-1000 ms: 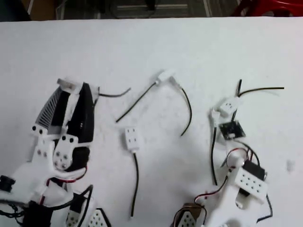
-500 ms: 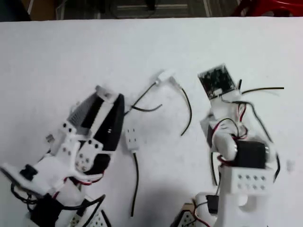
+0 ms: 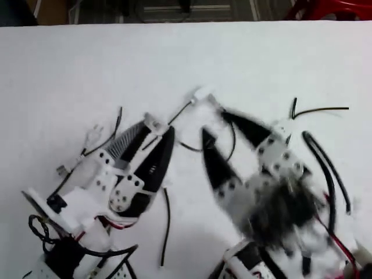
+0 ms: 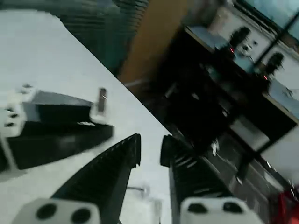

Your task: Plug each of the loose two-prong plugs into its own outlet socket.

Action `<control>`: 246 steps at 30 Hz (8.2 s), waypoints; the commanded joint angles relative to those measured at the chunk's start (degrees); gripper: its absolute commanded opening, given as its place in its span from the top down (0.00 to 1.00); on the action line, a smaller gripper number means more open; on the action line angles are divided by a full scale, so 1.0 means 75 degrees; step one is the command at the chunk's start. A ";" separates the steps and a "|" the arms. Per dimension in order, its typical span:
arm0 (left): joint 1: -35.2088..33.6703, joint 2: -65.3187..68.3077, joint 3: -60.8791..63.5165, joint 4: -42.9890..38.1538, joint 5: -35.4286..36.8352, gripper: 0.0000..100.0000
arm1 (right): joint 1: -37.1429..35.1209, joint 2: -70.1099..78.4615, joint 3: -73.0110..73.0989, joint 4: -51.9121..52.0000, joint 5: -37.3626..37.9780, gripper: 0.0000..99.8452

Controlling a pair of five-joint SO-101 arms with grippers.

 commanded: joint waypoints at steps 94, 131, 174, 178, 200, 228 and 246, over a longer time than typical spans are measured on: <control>-0.1201 0.4636 -0.3305 0.2696 0.0047 0.98 | 0.5820 0.3007 -0.1207 0.1424 0.1782 0.98; -0.1577 1.2196 -0.8287 0.8862 0.3915 0.98 | 0.7203 0.2925 0.9190 -0.3429 0.1407 0.98; -0.1623 1.2220 -0.5298 0.5978 0.5919 0.98 | 0.7203 0.2925 1.0456 -0.4413 0.1102 0.98; -0.1623 1.2220 -0.5345 0.5978 0.5392 0.98 | 0.7226 0.2925 1.0456 -0.4413 0.1102 0.98; -0.2174 1.2208 -0.5286 0.5685 0.4161 0.98 | 0.7238 0.2925 1.0456 -0.4413 0.1102 0.98; -0.1788 1.1786 -0.4478 0.5017 0.4021 0.98 | 0.7238 0.2925 1.0456 -0.4413 0.1102 0.98; -0.2397 1.1985 -0.5181 0.6248 0.3106 0.98 | 0.7203 0.2925 1.0467 -0.4413 0.1102 0.98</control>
